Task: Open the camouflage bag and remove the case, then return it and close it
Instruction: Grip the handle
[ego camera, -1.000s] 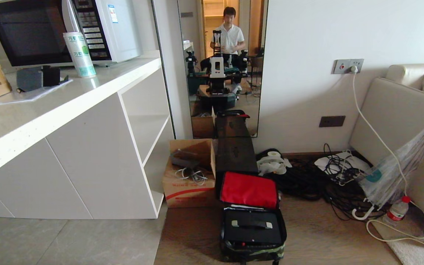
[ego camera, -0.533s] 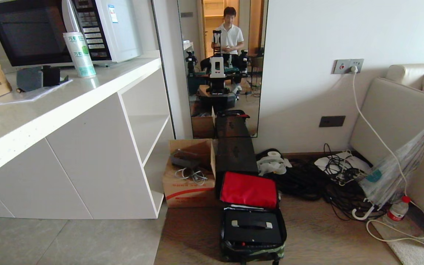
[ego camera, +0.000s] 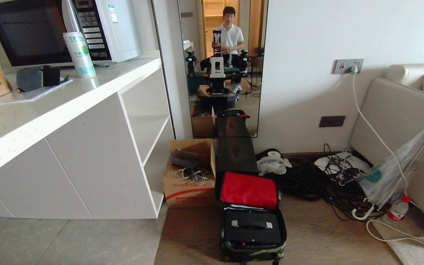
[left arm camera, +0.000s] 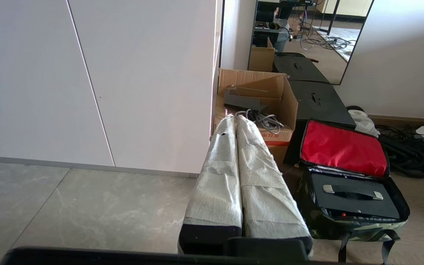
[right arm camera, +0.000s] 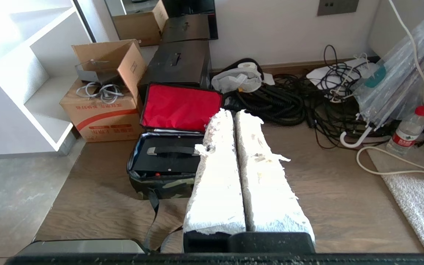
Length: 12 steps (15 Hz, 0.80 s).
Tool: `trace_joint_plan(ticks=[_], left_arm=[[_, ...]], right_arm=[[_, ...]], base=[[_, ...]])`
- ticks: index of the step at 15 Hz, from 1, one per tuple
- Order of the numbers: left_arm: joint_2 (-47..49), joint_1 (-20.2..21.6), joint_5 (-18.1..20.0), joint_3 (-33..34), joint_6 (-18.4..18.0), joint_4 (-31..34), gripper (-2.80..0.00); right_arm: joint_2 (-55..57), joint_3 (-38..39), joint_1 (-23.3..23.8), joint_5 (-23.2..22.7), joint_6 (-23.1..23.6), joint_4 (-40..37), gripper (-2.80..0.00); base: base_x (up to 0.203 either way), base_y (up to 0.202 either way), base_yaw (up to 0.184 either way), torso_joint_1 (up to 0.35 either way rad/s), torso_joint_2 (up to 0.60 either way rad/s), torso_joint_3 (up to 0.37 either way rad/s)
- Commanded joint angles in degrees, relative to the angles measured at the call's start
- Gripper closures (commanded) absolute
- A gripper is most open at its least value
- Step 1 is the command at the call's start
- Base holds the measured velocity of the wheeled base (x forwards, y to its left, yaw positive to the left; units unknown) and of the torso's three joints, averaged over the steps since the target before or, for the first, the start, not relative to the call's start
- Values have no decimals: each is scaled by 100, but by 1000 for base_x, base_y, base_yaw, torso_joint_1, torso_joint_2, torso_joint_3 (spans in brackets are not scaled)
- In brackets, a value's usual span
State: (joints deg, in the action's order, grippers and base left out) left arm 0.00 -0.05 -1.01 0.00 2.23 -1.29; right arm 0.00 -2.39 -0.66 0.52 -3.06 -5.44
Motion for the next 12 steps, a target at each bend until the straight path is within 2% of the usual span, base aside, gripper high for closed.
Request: trace_joint_plan(ticks=[1,12], left_arm=[[0,-3,-4,53,5,-3,0],[0,5,-4,44,5,-11,0]], right_arm=[[0,2,-4,0,-2,-2,0],[8,2,-4,0,-2,-2,0]], base=[[0,0,0,0,0,0],[0,0,0,0,0,0]])
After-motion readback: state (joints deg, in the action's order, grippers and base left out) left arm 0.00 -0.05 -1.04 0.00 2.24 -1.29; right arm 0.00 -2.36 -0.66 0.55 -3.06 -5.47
